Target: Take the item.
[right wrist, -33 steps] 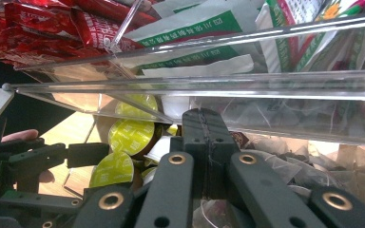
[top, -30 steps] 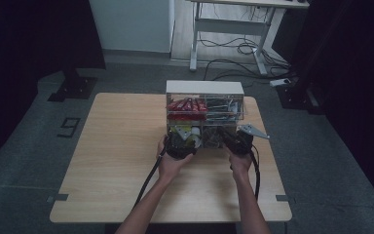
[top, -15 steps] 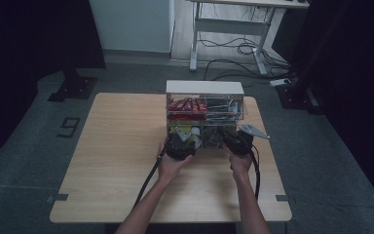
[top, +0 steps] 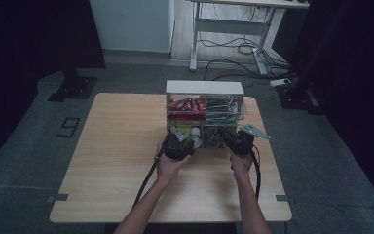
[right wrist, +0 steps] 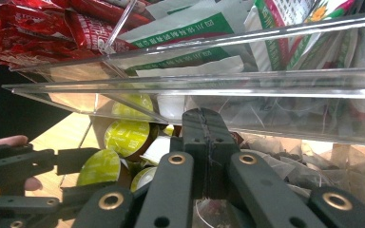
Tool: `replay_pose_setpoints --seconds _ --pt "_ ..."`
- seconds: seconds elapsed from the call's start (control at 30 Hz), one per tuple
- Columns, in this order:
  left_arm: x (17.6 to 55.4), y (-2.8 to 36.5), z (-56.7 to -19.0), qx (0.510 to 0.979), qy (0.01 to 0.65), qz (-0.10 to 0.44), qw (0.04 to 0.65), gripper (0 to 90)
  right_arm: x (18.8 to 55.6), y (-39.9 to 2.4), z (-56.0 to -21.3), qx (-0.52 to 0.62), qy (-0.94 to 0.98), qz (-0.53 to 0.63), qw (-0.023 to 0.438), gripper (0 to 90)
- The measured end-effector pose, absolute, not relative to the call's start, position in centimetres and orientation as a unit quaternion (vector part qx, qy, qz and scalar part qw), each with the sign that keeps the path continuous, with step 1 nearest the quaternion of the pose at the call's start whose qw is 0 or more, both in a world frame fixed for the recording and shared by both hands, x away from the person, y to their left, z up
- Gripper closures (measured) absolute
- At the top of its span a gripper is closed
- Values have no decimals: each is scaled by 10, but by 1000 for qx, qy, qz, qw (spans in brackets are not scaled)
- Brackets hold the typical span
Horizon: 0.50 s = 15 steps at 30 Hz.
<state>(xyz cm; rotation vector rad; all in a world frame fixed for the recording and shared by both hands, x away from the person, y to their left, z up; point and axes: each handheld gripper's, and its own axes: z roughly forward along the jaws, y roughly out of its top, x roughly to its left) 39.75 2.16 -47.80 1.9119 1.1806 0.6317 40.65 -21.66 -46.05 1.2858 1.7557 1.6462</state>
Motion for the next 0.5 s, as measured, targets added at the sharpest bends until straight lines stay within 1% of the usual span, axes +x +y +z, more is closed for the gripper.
replay_pose_setpoints --seconds 0.37,0.5 --pt "388 34 -468 746 459 253 411 387 406 -216 -460 461 630 590 206 890" --pt "384 38 -465 744 460 245 419 387 406 -217 -461 461 630 590 206 890"
